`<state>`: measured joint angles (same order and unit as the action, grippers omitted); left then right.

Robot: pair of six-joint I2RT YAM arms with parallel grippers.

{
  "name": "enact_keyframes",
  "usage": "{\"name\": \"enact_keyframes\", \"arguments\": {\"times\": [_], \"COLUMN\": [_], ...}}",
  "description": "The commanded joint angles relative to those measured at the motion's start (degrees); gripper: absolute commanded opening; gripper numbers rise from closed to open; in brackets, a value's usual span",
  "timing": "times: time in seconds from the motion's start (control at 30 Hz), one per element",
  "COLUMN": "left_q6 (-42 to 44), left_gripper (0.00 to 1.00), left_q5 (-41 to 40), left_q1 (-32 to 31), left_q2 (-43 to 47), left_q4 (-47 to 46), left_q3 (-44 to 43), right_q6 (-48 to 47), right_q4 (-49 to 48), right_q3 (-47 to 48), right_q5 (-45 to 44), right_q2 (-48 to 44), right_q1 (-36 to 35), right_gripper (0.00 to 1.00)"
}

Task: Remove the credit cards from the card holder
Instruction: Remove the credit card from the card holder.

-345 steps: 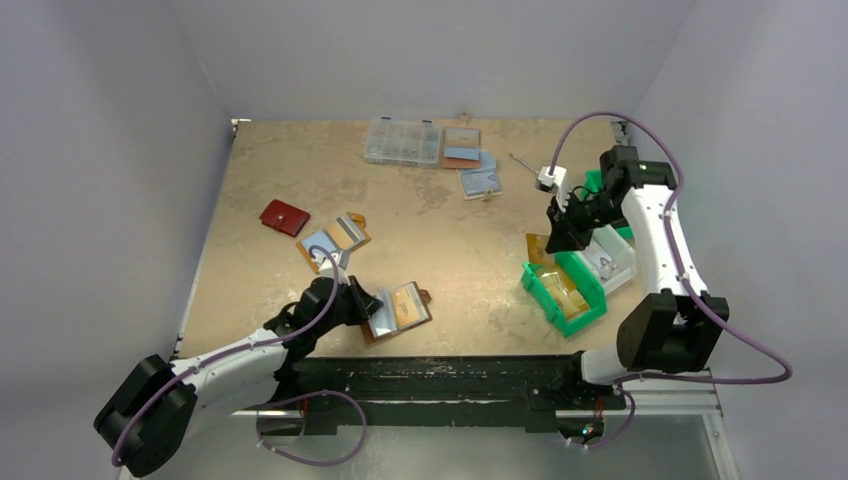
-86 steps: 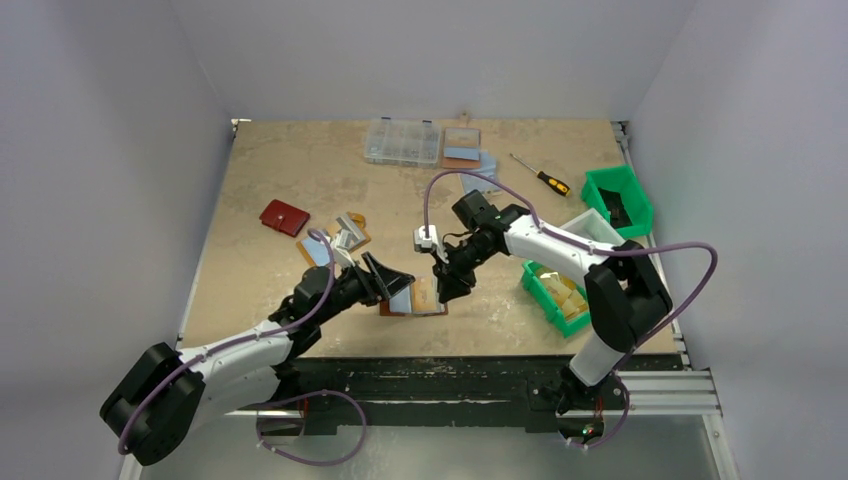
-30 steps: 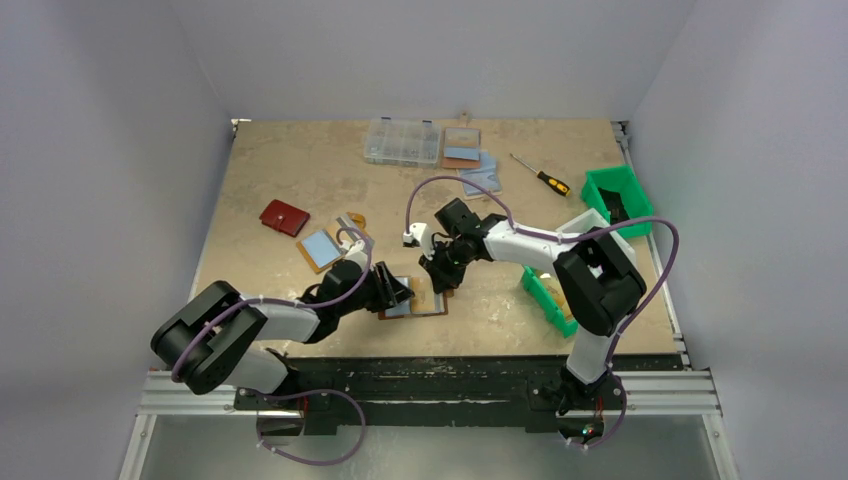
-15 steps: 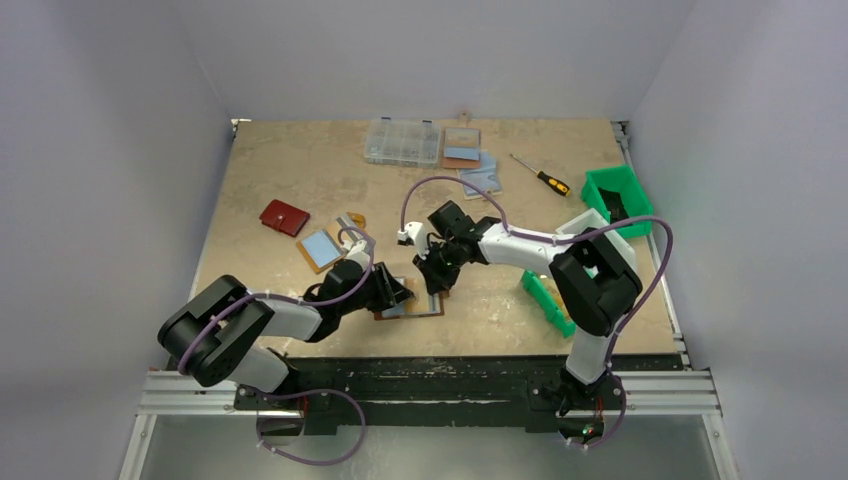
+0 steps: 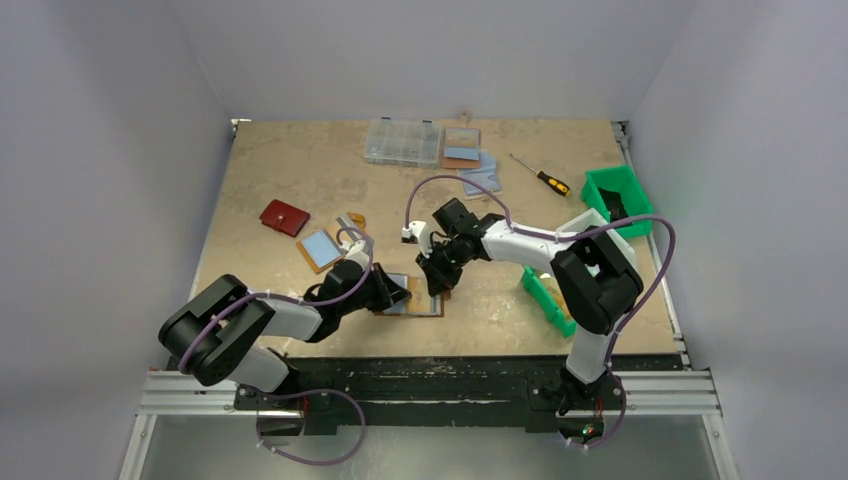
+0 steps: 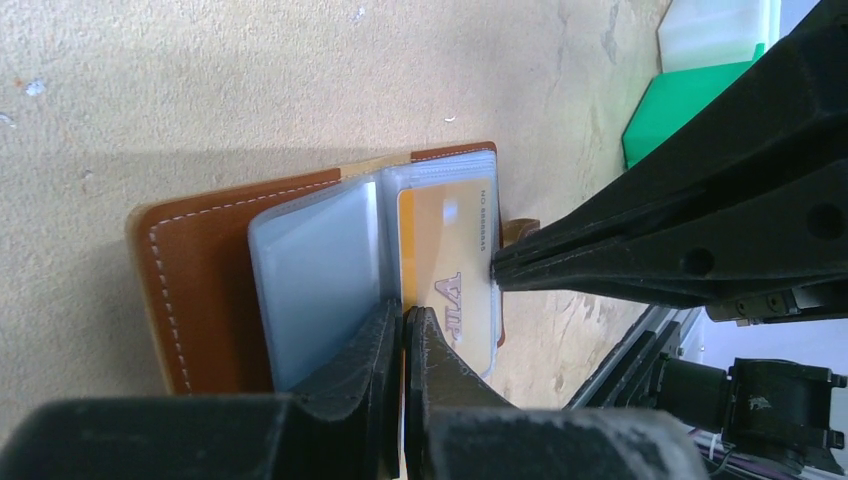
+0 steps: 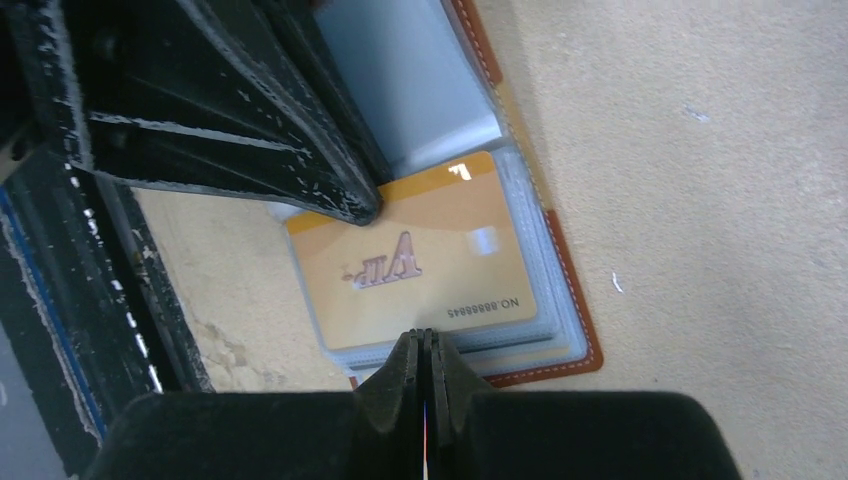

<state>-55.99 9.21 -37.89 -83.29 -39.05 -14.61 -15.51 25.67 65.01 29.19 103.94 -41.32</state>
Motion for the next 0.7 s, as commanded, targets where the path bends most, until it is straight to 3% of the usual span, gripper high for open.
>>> {"name": "enact_keyframes", "arguments": {"times": [0.0,0.67], "left_q6": [-0.5,-1.2], "left_gripper": [0.0,0.02], "left_q5": [0.5,1.3], "left_q1": [-0.2,-0.1], "left_q2": [-0.3,-0.5], "left_q4": [-2.9,-4.3], "left_q3": [0.9,1.4], "right_q6": [-1.2,0.9], "right_q4": [-0.4,-1.3], "right_q3": [2.5,2.3], "right_q5": [5.9,-0.4], "right_q2": [-1.0,2.1], "right_q1": [-0.1,-0.1], "right_gripper": [0.0,0.0]}}
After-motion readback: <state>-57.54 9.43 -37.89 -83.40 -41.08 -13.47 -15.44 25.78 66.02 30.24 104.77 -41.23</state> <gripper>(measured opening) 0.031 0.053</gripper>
